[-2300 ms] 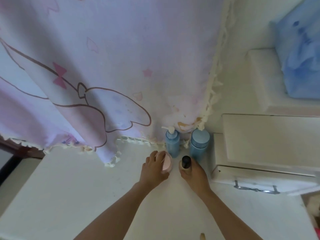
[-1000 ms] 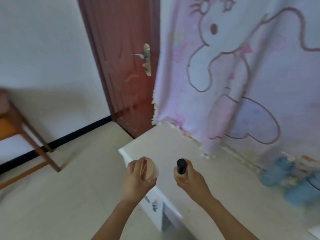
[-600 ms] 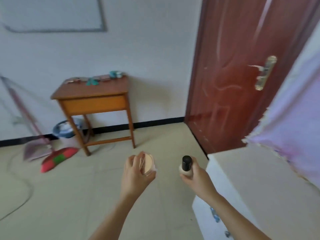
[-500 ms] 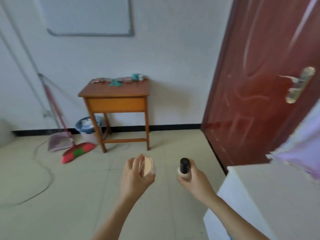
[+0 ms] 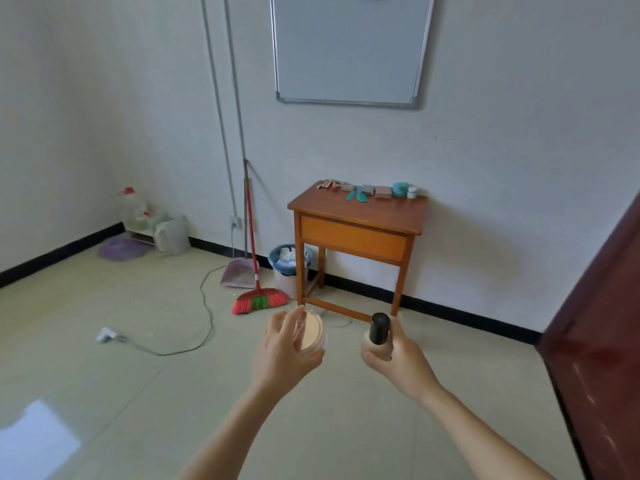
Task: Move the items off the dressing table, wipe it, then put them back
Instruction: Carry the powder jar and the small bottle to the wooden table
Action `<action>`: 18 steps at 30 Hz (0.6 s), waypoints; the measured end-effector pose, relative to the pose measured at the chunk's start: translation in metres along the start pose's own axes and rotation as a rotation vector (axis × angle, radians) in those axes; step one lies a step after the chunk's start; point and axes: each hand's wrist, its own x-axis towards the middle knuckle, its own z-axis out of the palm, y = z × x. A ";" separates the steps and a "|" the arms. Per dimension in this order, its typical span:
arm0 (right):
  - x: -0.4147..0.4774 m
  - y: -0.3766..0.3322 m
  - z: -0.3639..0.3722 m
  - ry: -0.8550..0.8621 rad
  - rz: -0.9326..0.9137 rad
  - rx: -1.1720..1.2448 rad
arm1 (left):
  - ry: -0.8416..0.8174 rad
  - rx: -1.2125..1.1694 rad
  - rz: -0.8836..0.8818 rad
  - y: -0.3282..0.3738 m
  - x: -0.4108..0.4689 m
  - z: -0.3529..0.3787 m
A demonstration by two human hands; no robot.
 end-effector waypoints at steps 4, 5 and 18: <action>0.048 0.020 -0.036 0.038 -0.051 0.023 | 0.028 -0.053 0.000 0.024 0.047 0.035; 0.059 0.026 -0.044 0.042 -0.060 0.032 | 0.021 -0.074 0.006 0.029 0.058 0.046; 0.170 0.104 -0.080 -0.077 -0.030 0.076 | -0.012 -0.161 -0.091 0.029 0.151 0.141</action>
